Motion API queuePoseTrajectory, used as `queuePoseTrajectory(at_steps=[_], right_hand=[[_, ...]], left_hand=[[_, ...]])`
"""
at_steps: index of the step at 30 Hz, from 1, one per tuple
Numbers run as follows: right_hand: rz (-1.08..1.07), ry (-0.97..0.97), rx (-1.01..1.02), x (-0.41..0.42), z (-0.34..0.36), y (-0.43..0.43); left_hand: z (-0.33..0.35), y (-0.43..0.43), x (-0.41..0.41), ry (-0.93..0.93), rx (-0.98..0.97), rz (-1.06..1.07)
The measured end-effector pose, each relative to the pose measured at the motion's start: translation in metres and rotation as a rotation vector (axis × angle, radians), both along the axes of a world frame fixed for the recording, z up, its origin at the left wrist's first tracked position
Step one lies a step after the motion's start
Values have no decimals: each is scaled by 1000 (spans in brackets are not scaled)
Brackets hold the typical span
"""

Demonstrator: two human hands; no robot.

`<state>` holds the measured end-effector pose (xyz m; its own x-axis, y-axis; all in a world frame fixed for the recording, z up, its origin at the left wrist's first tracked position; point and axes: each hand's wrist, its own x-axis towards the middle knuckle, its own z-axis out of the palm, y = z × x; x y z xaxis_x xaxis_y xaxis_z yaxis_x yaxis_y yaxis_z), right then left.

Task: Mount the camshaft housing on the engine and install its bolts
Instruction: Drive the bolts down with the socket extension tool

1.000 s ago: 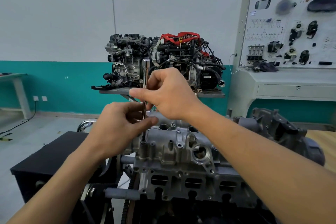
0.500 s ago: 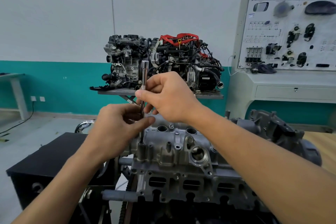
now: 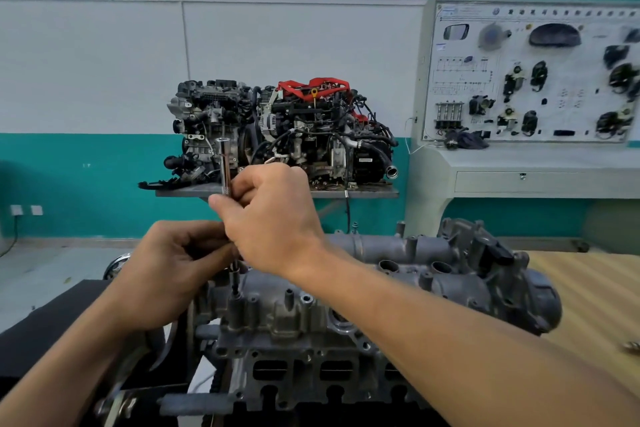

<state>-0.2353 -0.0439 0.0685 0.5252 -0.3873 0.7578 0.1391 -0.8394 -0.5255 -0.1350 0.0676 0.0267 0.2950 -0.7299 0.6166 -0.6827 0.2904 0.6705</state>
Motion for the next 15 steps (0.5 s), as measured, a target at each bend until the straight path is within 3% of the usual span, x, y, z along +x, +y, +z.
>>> queuePoseTrajectory(at_steps=[6,10,15], right_hand=[[66,-5,43,-2,0,-1],[121,6,101,1,0,-5],[183,-9,127,5,-3,-13]], left_hand=[[-9,-2,-1,58,-44,72],[-8,0,-7,-93,51,193],[-9,-2,-14,-120,-18,237]])
